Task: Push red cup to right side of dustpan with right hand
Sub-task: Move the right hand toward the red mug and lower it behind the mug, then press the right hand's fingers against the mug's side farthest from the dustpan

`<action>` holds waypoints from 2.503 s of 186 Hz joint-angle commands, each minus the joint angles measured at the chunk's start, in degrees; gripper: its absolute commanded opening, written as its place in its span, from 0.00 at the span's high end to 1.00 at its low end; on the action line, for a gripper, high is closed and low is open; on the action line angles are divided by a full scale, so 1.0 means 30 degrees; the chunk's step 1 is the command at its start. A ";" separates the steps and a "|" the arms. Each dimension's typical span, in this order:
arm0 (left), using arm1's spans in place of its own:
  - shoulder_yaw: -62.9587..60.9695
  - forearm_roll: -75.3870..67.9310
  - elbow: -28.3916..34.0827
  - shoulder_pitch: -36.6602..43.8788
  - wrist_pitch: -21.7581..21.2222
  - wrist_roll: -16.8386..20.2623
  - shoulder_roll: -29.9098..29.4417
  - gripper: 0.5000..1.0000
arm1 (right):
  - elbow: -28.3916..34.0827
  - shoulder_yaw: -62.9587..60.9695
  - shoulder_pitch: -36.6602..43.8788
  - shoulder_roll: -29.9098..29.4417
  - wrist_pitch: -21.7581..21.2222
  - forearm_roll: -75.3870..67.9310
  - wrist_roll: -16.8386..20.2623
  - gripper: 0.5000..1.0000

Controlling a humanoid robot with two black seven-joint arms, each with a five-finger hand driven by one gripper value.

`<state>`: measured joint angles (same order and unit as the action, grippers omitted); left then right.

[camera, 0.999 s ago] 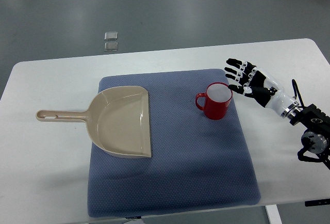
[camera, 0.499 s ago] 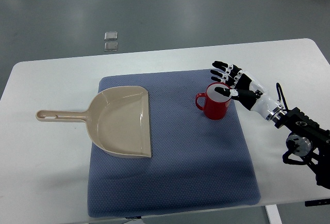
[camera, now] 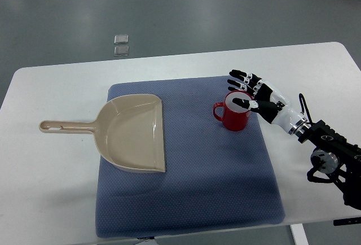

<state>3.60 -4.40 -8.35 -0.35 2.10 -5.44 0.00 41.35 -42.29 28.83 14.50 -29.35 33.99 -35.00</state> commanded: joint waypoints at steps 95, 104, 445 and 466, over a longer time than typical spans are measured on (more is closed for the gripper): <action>0.0000 0.0001 0.0000 0.0000 0.0002 0.0025 0.0000 0.00 | -0.0982 0.0033 -0.0205 -0.0527 0.0349 0.0302 -0.0001 0.15; 0.0000 0.0001 0.0000 0.0000 0.0002 0.0025 0.0000 0.00 | -0.0982 0.0033 -0.0205 -0.0556 0.0349 0.0302 -0.0001 0.15; 0.0000 0.0001 0.0000 0.0000 0.0002 -0.0005 0.0000 0.00 | -0.1685 0.0766 0.0381 0.0118 -0.1672 0.0771 -0.0001 0.16; 0.0000 0.0001 0.0000 0.0000 0.0002 -0.0005 0.0000 0.00 | -0.1685 0.0824 0.0381 0.0176 -0.1848 0.0829 -0.0001 0.16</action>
<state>3.60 -4.39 -8.35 -0.35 2.12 -5.45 0.00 36.29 -40.05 29.96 14.79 -34.30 36.31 -35.00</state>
